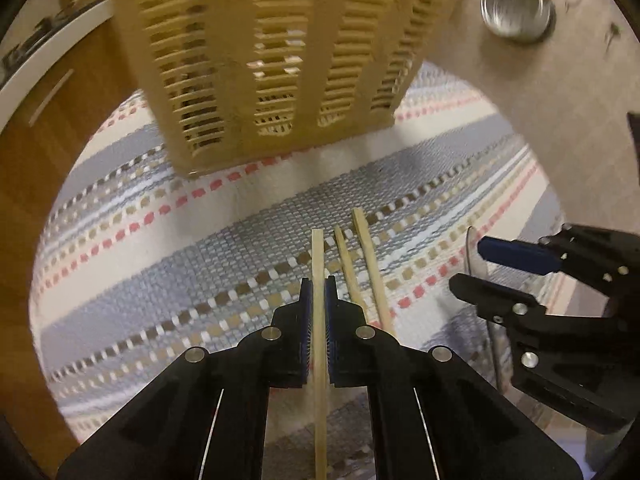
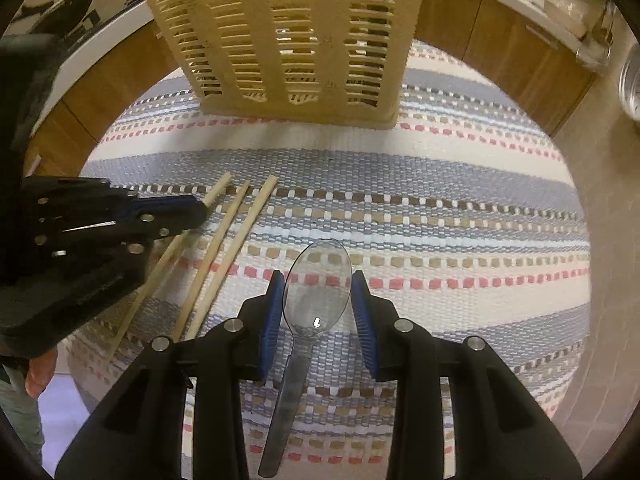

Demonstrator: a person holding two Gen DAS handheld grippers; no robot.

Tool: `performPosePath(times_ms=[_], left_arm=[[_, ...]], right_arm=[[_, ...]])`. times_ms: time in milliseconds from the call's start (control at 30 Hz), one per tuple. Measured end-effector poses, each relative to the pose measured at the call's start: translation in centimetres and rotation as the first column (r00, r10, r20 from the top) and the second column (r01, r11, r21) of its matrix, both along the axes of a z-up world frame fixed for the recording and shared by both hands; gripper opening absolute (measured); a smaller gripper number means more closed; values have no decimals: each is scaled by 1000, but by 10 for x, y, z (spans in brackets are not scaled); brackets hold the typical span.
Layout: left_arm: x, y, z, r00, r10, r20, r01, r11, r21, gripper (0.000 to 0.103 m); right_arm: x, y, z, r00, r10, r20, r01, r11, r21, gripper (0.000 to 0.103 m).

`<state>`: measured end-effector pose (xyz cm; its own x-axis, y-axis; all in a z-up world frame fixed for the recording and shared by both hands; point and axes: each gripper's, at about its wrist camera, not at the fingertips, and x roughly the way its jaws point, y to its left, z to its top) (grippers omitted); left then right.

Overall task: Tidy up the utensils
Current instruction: 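Lift the chopstick and spoon and carry both toward the basket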

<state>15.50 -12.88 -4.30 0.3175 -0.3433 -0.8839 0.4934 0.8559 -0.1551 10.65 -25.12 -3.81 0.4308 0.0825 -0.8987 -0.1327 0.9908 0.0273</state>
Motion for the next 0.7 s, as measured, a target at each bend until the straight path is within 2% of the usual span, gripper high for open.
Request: performPosePath(times_ms=[67,367,700], left_arm=[[-8,12,6,999,24,39,-21,998,-64,4],[-28,55,33,986,113,124,-88,978,-190,4],[-45,62,65,966,128,224,-80,974,-213,4]], right_arm=[[-4,3,2,1000,6,24,-5,1000,-28,31],[-16,8,14,996,-10,92,18,997,-78,31],[-29,13,39,984,-8,179,30,992,-121,31]])
